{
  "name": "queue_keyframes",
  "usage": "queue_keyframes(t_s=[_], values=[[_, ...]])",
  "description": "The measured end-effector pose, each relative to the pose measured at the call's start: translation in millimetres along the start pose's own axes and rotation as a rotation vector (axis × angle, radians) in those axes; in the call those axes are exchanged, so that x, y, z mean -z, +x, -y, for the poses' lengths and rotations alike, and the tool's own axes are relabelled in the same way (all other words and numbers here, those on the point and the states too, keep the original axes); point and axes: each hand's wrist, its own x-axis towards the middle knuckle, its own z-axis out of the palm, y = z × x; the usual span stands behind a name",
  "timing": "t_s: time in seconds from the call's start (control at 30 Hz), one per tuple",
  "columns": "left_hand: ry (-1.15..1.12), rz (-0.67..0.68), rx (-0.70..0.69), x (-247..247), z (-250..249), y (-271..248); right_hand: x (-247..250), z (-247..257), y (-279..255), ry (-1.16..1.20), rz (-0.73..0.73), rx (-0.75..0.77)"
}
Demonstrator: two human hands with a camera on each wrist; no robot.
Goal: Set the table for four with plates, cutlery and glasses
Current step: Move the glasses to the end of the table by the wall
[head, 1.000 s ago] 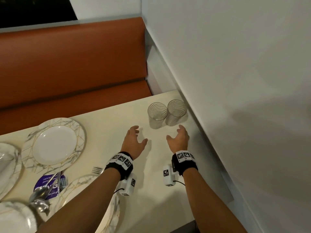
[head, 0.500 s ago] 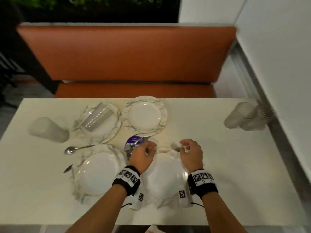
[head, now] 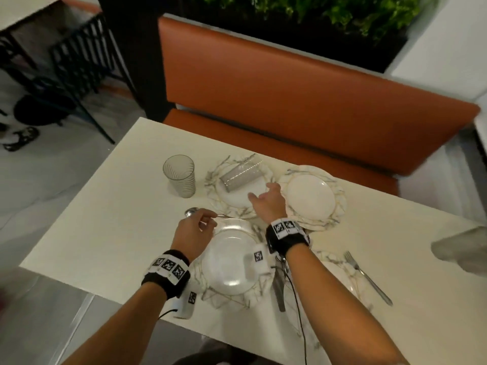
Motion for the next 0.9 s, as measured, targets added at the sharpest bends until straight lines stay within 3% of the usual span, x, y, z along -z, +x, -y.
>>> queue_keyframes(t_s=[0.13, 0.2, 0.4, 0.6, 0.7, 0.9], values=[[-0.091, -0.066, 0.066, 28.7, 17.4, 6.9, -29.1, 32.3, 38.1, 0.129, 0.0, -0.284], [-0.149, -0.074, 0.098, 35.8, 15.2, 4.1, -35.6, 40.7, 52.6, 0.129, -0.011, -0.358], [-0.001, -0.208, 0.155, 60.8, 38.4, 24.7, -66.5, 46.7, 83.7, 0.133, 0.114, -0.516], [-0.016, -0.18, 0.23, 66.7, 35.4, 67.5, -60.9, 36.8, 74.7, 0.193, -0.061, -0.358], [-0.014, -0.163, 0.274, 66.6, 36.4, 95.2, -47.7, 28.6, 53.6, 0.163, -0.085, -0.205], [0.003, -0.171, 0.154, 61.7, 31.2, 117.4, -5.6, 7.2, -4.4, 0.157, -0.063, 0.06]])
